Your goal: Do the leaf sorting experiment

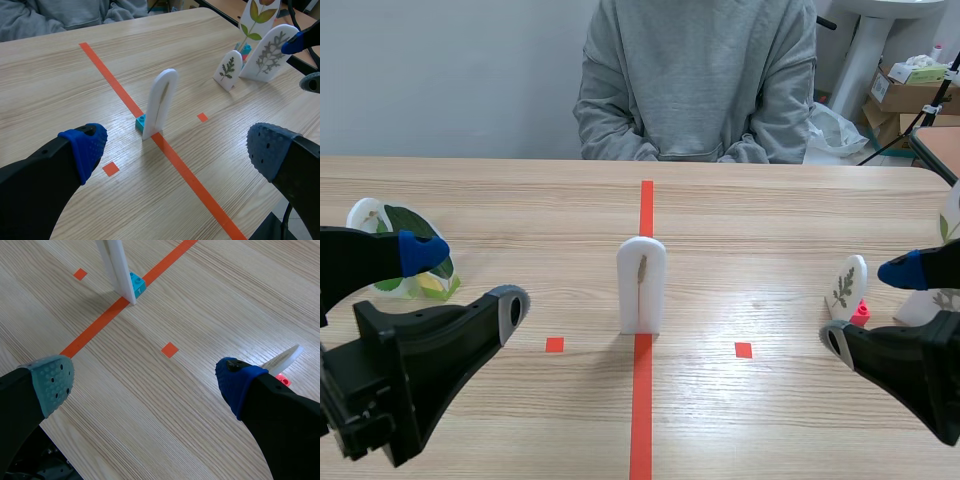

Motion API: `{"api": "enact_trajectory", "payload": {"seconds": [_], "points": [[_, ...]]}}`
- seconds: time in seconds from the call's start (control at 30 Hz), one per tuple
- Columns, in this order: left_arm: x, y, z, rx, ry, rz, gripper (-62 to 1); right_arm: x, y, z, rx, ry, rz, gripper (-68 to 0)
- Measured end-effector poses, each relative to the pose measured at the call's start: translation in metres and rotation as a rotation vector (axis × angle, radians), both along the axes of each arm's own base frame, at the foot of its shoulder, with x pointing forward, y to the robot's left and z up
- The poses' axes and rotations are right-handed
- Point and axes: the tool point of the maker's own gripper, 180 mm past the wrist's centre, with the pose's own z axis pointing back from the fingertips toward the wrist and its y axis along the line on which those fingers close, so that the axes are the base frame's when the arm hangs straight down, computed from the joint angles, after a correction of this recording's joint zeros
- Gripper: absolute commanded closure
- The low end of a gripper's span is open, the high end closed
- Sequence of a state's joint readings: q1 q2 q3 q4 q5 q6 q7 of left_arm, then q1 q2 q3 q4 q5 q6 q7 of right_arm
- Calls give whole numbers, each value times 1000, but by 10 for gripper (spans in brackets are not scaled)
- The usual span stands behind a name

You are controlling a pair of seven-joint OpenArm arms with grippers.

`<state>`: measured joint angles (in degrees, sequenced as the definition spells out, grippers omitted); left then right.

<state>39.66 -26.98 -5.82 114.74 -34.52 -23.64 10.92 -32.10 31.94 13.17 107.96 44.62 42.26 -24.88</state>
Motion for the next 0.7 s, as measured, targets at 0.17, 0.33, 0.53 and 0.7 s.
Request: {"api": "enact_trajectory", "payload": {"seconds": [0.17,0.33,0.53,0.7], "points": [[0,0,0,0,0,0,-600,0,0,0,0,0,0,-577],[0,0,0,0,0,0,-600,0,0,0,0,0,0,-577],[0,0,0,0,0,0,-600,0,0,0,0,0,0,-577],[1,0,2,-6,-10,2,-600,0,0,0,0,0,0,-577]]}}
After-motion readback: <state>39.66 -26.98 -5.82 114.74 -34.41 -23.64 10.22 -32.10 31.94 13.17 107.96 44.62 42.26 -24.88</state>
